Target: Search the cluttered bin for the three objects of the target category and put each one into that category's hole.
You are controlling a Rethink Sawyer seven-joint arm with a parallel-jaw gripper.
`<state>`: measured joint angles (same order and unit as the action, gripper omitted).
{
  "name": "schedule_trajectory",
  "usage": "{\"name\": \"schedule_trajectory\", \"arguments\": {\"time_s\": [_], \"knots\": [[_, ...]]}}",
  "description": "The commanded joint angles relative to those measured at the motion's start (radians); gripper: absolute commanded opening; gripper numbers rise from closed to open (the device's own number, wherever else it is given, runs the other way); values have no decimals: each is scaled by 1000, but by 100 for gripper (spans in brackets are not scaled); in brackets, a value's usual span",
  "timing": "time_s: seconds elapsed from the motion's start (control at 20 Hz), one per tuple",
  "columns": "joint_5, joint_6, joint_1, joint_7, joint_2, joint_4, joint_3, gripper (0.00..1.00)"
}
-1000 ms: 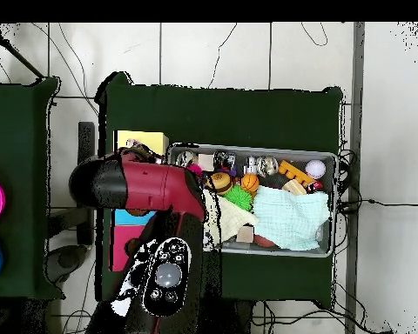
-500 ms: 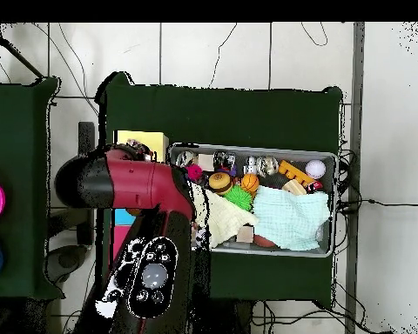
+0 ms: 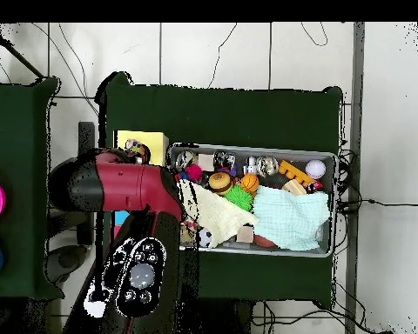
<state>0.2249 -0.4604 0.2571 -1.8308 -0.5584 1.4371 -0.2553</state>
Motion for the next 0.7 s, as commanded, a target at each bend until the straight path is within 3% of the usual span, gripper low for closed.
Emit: {"name": "schedule_trajectory", "arguments": {"time_s": [0.05,0.7], "knots": [[20,-85,-10,-183,62,-16,62,0],[20,-61,-33,-161,101,-45,77,0]]}}
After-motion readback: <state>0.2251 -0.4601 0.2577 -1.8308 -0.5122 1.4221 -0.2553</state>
